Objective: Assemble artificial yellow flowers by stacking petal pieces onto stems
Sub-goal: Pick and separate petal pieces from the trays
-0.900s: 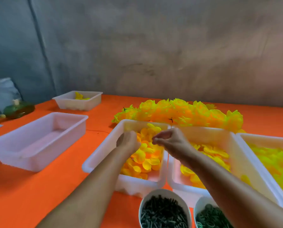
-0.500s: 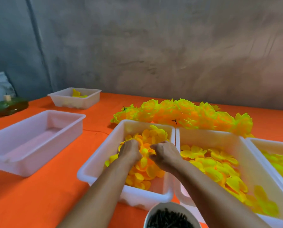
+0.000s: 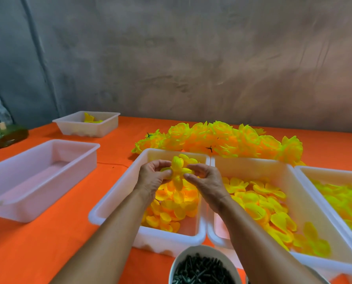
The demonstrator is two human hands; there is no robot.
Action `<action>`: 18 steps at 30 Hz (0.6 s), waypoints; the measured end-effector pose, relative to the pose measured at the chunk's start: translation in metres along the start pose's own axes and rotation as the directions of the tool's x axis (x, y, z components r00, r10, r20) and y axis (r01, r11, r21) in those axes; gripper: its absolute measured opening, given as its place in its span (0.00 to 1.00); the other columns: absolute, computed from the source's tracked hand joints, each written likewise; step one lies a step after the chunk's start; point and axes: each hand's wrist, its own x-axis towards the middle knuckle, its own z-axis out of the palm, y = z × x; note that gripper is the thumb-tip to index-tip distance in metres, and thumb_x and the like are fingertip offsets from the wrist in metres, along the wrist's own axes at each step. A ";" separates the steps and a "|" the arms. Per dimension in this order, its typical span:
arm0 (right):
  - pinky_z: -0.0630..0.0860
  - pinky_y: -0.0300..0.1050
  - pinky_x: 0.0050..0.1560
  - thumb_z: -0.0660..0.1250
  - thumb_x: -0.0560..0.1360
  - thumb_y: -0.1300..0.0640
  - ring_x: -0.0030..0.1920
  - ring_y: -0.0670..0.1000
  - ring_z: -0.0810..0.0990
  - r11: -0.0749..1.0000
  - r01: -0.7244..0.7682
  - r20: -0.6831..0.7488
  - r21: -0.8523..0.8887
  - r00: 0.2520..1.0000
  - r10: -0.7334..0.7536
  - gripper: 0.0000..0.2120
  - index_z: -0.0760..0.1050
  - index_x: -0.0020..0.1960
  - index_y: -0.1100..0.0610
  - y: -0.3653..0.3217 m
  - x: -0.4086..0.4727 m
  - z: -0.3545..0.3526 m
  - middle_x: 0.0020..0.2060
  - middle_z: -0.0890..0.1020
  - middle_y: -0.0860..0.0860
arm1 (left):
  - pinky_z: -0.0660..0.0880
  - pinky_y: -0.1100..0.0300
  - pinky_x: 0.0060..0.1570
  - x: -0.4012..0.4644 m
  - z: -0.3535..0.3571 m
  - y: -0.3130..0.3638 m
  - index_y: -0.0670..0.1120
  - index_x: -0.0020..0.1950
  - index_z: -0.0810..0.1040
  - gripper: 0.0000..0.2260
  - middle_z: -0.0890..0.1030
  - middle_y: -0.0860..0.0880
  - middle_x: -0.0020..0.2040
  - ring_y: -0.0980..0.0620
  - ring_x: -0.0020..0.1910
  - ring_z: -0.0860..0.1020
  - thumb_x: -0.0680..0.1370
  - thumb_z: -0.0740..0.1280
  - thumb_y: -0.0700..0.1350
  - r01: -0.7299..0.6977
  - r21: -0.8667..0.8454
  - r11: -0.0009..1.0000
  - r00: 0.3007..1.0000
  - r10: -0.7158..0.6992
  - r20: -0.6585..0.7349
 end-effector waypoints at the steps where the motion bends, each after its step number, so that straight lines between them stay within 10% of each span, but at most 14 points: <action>1: 0.76 0.54 0.59 0.72 0.71 0.65 0.55 0.56 0.80 0.999 0.000 0.000 0.050 1.000 0.000 0.14 0.79 0.56 0.62 -0.001 0.000 -0.001 0.53 0.82 0.58 | 0.76 0.65 0.32 0.000 0.000 0.001 0.43 0.45 0.79 0.09 0.82 0.50 0.36 0.56 0.34 0.79 0.73 0.68 0.30 0.000 -0.042 0.999 1.000 0.000 0.003; 10: 0.75 0.35 0.41 0.69 0.70 0.73 0.44 0.49 0.77 0.976 -0.002 0.011 0.216 1.000 -0.001 0.12 0.78 0.49 0.59 0.002 0.002 -0.004 0.45 0.80 0.56 | 0.74 0.66 0.32 0.003 0.005 -0.001 0.44 0.48 0.80 0.07 0.81 0.49 0.38 0.56 0.37 0.78 0.72 0.72 0.38 -0.016 0.065 0.998 0.999 0.013 0.044; 18: 0.77 0.46 0.50 0.69 0.72 0.69 0.49 0.53 0.78 0.983 0.028 0.001 0.181 1.000 -0.029 0.17 0.76 0.60 0.59 0.005 0.003 -0.004 0.52 0.80 0.59 | 0.72 0.65 0.30 0.001 0.006 -0.001 0.45 0.41 0.77 0.04 0.78 0.49 0.35 0.56 0.28 0.76 0.73 0.72 0.40 -0.059 0.092 0.994 0.998 0.059 0.008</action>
